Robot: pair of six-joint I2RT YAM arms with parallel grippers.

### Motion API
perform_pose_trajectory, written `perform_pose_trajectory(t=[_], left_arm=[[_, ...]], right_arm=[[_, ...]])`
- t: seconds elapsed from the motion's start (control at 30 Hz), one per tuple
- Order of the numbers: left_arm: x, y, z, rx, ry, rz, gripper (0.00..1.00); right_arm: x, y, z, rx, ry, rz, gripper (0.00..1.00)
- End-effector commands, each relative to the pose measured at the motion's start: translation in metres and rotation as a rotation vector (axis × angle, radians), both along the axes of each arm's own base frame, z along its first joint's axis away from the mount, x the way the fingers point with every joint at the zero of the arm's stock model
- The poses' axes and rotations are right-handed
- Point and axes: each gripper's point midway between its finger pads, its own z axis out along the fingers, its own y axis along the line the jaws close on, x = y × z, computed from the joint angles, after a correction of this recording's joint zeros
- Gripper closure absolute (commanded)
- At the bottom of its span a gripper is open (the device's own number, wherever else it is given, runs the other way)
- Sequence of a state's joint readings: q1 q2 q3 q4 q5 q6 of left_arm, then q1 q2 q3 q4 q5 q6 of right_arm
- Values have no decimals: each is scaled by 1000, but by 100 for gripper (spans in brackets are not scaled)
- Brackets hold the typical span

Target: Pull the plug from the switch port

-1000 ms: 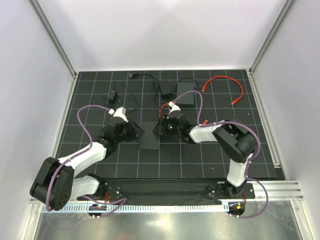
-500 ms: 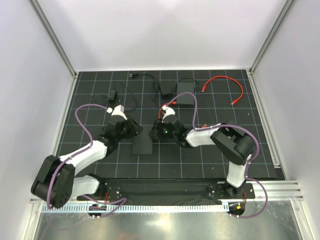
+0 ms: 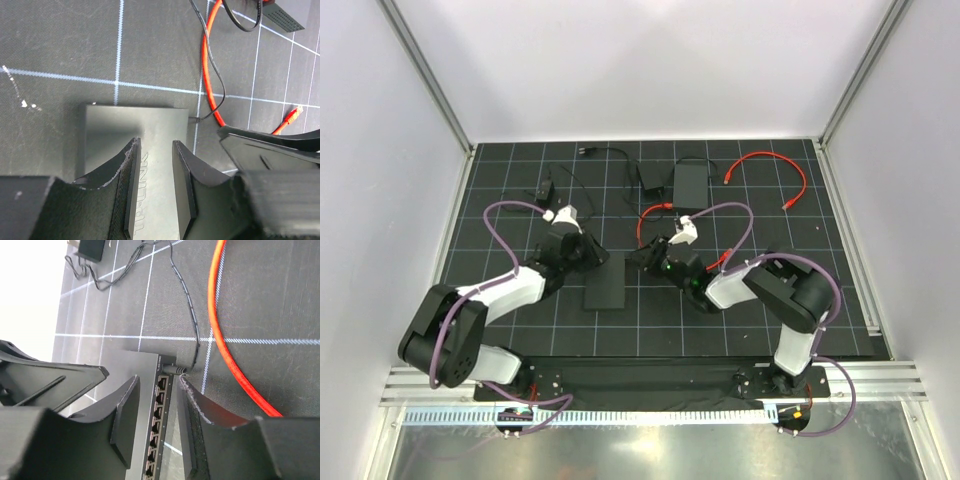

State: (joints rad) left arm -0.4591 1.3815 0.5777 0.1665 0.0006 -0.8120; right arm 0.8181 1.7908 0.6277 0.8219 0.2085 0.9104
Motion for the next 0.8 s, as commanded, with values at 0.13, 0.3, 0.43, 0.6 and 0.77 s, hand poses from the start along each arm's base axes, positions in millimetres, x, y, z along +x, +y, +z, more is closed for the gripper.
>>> perform_pose_trajectory(t=[0.13,0.3,0.43,0.6,0.77], left_arm=[[11,-6,17,0,-50,4,65],[10,-6,18,0,-59,4,65],[9,-7,17,1,-58,-1,65],[10,-8,18,4,-60,-2,65],[11,-6,16,20,-47,9,66]], right_arm=[[14,14,4,211,16,-68,62],[16,24,-8,206,44,-54,63],[28,34,-9,170,41,-52,67],[38,46,-16,114,38,-31,73],[46,57,-12,87,22,15,73]])
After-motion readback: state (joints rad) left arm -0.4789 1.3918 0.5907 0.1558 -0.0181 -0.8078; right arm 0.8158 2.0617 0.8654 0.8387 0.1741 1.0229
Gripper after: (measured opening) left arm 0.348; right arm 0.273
